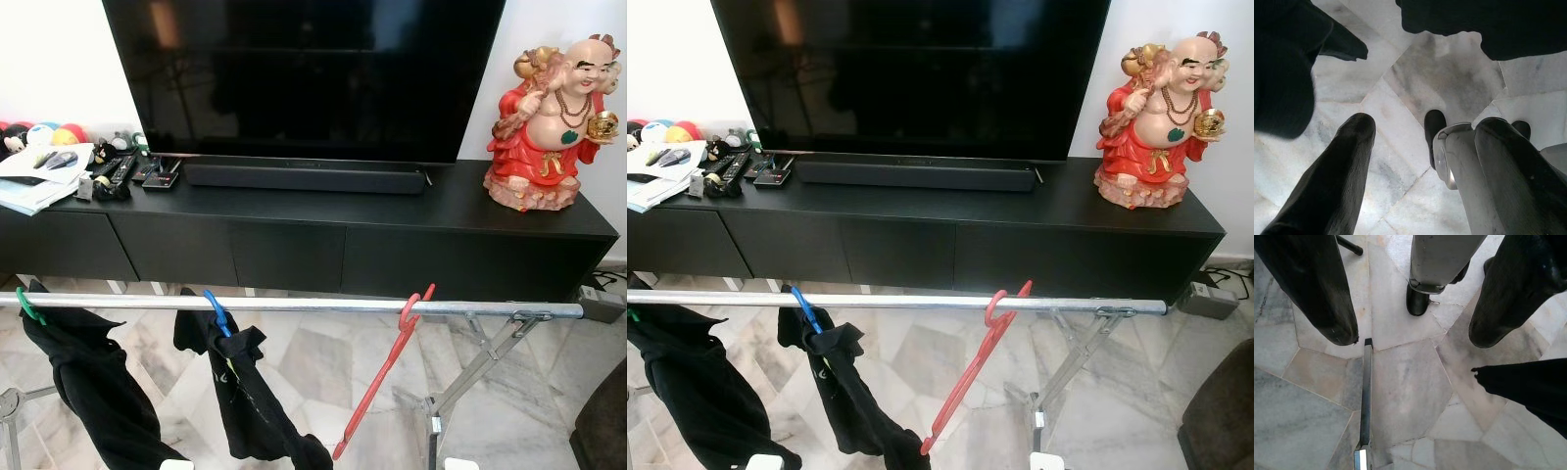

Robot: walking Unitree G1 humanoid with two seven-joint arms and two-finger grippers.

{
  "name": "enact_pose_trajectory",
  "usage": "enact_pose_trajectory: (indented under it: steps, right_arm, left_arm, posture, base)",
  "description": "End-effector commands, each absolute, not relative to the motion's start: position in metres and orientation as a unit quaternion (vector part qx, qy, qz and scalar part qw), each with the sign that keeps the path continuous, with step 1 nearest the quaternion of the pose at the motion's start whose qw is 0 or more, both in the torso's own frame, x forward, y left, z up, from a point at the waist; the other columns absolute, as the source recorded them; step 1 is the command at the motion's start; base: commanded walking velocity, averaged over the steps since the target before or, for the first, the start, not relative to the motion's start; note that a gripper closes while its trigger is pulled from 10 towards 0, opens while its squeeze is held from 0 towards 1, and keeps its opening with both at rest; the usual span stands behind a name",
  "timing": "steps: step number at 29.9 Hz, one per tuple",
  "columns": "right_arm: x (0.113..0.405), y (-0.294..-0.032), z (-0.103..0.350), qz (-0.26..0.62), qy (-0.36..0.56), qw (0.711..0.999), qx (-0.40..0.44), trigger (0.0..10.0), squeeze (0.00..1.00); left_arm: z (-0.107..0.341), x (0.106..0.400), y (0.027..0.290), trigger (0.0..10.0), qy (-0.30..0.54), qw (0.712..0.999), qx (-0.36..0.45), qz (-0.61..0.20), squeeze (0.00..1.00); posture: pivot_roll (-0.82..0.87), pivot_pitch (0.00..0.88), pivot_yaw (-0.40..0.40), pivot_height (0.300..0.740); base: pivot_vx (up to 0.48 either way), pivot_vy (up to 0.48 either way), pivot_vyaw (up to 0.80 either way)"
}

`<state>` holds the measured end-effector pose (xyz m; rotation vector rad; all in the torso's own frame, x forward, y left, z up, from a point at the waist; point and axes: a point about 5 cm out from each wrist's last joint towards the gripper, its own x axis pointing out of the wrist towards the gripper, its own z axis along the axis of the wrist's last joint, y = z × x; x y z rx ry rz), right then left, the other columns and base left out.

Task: Hang hanger

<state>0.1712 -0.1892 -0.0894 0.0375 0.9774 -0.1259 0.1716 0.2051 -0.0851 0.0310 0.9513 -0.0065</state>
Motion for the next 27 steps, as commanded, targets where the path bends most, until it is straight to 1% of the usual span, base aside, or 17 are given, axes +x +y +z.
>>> enact_pose_trajectory:
  steps: [1, 12, 13, 14, 16, 27]
  right_arm:
    - [0.169, -0.19, -0.09, -0.065, 0.472, 0.879, 0.022, 10.0, 0.0]
    - [0.169, -0.19, -0.09, -0.065, 0.472, 0.879, 0.022, 10.0, 0.0]
    - [0.169, -0.19, -0.09, -0.066, 0.473, 0.879, 0.022, 10.0, 0.0]
    - [0.167, -0.188, -0.091, -0.06, 0.474, 0.878, 0.028, 10.0, 0.0]
    - [0.166, -0.187, -0.092, -0.058, 0.475, 0.877, 0.031, 10.0, 0.0]
    - [0.164, -0.187, -0.093, -0.058, 0.478, 0.876, 0.031, 10.0, 0.0]
  left_arm:
    - [-0.087, 0.168, 0.206, 10.0, 0.469, 0.883, 0.019, -0.001, 0.0]
    - [-0.087, 0.168, 0.206, 10.0, 0.469, 0.883, 0.019, -0.001, 0.0]
    - [-0.087, 0.168, 0.206, 10.0, 0.469, 0.883, 0.02, -0.002, 0.0]
    - [-0.09, 0.153, 0.225, 10.0, 0.489, 0.872, 0.021, 0.016, 0.0]
    - [-0.091, 0.146, 0.233, 10.0, 0.498, 0.866, 0.022, 0.024, 0.0]
    - [-0.092, 0.146, 0.228, 10.0, 0.501, 0.865, 0.022, 0.022, 0.0]
  posture:
    - [0.1, 0.0, 0.027, 0.74]
    - [0.1, 0.0, 0.027, 0.74]
    - [0.0, 0.0, 0.0, 0.74]
    - [0.1, 0.0, 0.034, 0.74]
    - [0.1, 0.0, 0.033, 0.74]
    - [0.1, 0.001, 0.035, 0.74]
  base:
    - [0.0, 0.0, 0.0]
    - [0.0, 0.0, 0.0]
    - [0.0, 0.0, 0.0]
    - [0.0, 0.0, 0.0]
    - [0.0, 0.0, 0.0]
    - [0.0, 0.0, 0.0]
